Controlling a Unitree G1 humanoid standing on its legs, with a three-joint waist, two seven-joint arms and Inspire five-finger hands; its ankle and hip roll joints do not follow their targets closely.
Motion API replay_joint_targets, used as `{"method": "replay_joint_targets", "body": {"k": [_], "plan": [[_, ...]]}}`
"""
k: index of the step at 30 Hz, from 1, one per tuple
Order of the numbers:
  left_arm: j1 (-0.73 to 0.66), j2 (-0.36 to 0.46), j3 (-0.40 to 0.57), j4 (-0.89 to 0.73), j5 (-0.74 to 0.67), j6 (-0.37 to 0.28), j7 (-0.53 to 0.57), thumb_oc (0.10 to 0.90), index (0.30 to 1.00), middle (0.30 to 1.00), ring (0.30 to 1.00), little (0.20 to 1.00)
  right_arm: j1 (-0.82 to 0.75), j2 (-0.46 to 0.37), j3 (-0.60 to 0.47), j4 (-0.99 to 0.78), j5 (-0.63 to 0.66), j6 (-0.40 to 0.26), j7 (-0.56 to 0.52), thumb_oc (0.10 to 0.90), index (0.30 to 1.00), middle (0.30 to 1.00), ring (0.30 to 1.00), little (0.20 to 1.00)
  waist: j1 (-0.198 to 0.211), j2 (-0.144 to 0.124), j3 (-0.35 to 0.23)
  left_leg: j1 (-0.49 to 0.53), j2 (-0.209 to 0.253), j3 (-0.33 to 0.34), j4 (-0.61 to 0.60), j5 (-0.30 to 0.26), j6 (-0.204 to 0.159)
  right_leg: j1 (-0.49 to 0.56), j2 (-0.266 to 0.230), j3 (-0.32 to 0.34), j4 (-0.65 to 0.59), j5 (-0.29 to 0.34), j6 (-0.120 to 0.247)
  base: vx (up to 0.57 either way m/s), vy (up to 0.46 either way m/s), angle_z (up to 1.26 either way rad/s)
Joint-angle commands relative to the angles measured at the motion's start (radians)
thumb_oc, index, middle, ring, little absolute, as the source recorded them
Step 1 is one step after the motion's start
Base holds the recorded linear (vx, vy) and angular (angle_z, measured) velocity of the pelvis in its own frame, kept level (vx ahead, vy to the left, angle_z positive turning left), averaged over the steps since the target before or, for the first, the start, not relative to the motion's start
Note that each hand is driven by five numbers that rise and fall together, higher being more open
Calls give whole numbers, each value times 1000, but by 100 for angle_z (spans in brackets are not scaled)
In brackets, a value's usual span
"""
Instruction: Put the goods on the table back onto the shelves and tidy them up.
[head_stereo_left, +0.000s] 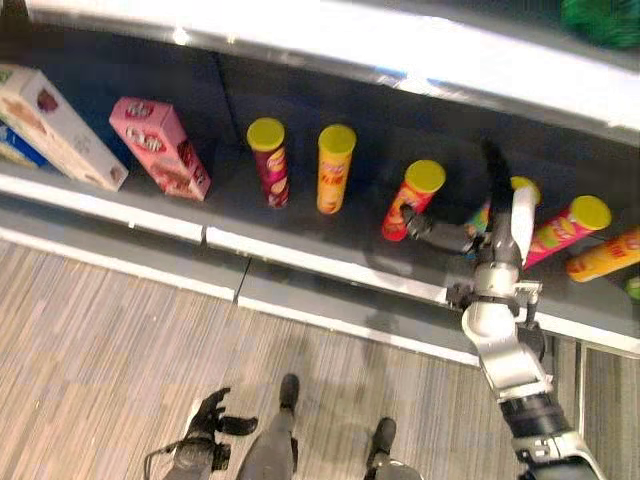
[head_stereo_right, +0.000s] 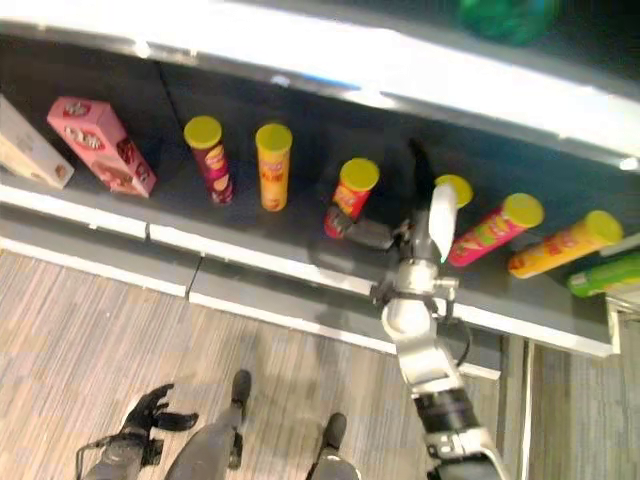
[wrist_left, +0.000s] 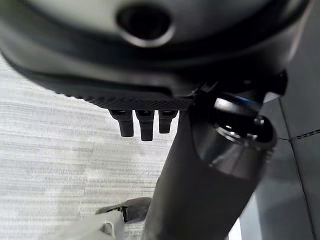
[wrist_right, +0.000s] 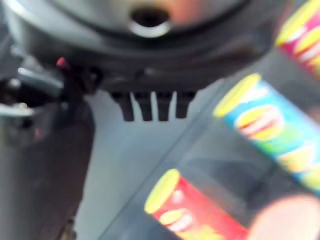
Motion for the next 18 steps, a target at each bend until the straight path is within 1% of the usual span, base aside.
{"method": "replay_joint_targets", "body": {"k": [1,4,6,7,8,9,10,11,12,13,14,15,16,17,18], "plan": [[21,12,-7,72,39,-9,-8,800,900,900,900,900,1,-57,-37,-90,150,-124,117,800,900,900,900,900,-9,11,-112,70,64,19,5,-153,-48,-27,-81,-41,35,43,72,53,67,-23],[22,9,12,118,63,-10,-33,800,900,900,900,900,91,-50,-45,-136,317,-163,249,800,900,900,900,900,-42,3,-120,92,55,37,5,-164,-38,-35,-87,-11,49,56,76,32,86,-16],[16,16,22,127,76,-15,-49,800,900,900,900,900,136,-62,-47,-164,381,-172,317,800,900,900,900,900,-60,-1,-113,102,50,50,5,-167,-32,-52,-87,19,61,70,80,-26,98,-45],[9,22,27,140,80,-20,-64,800,900,900,900,900,163,-72,-54,-181,435,-184,365,800,900,900,900,900,-82,-6,-103,115,49,77,3,-171,-28,-75,-84,39,62,94,85,-61,99,-102],[8,27,32,136,77,-24,-66,800,900,900,900,900,172,-80,-59,-190,448,-185,379,800,900,900,900,900,-84,-7,-95,120,52,94,3,-172,-26,-90,-80,49,67,102,86,-181,15,-140],[18,67,44,79,51,-27,-80,800,900,900,900,900,144,-125,-57,-213,518,-194,436,800,900,900,900,900,-74,5,-62,143,124,200,6,-175,-41,-115,-117,-98,127,122,91,-185,-133,-173],[13,81,60,79,41,-27,-86,800,900,900,900,900,147,-155,-77,-221,544,-193,460,800,900,900,900,900,-74,5,-60,151,150,219,8,-168,-48,-105,-138,-98,147,137,89,-309,-268,-283],[11,84,70,83,32,-33,-90,800,900,900,900,900,130,-198,-98,-228,570,-194,475,800,900,900,900,900,-65,0,-61,142,164,255,15,-149,-49,-95,-180,-118,150,178,89,-179,-208,-300],[11,84,70,83,32,-33,-90,800,900,900,900,900,130,-198,-99,-227,570,-194,476,800,900,900,900,900,-63,1,-60,143,164,256,15,-150,-49,-95,-179,-116,149,178,89,-131,-221,-245],[20,88,71,76,25,-37,-93,800,900,900,900,900,125,-221,-115,-234,596,-193,489,800,900,900,900,900,-56,7,-71,147,189,261,15,-161,-65,-76,-188,-122,149,183,94,-25,-275,-95],[31,94,76,69,18,-36,-105,800,900,900,900,900,122,-242,-135,-247,625,-197,502,800,900,900,900,900,-47,0,-90,137,217,286,19,-143,-83,-59,-213,-143,140,221,94,-47,-393,-44],[34,97,83,70,11,-40,-108,800,900,900,900,900,120,-255,-154,-250,633,-198,503,800,900,900,900,900,-40,-5,-101,128,236,299,26,-133,-95,-51,-222,-152,132,241,94,-110,-524,-79],[43,100,103,71,-4,-43,-113,800,900,900,900,900,112,-279,-187,-248,633,-199,491,800,900,900,900,900,-29,-21,-120,112,274,327,49,-112,-119,-35,-232,-177,112,251,94,-59,-361,-67],[45,101,102,71,-4,-43,-114,800,900,900,900,900,114,-279,-187,-248,633,-199,491,800,900,900,900,900,-24,-16,-120,116,283,330,53,-118,-126,-31,-223,-174,108,249,94,-53,-394,-46],[47,104,106,72,-8,-43,-114,800,900,900,900,900,112,-291,-211,-251,636,-198,482,800,900,900,900,900,-19,-27,-128,116,305,351,67,-112,-142,-24,-212,-188,89,226,94,0,-258,-23]]}}
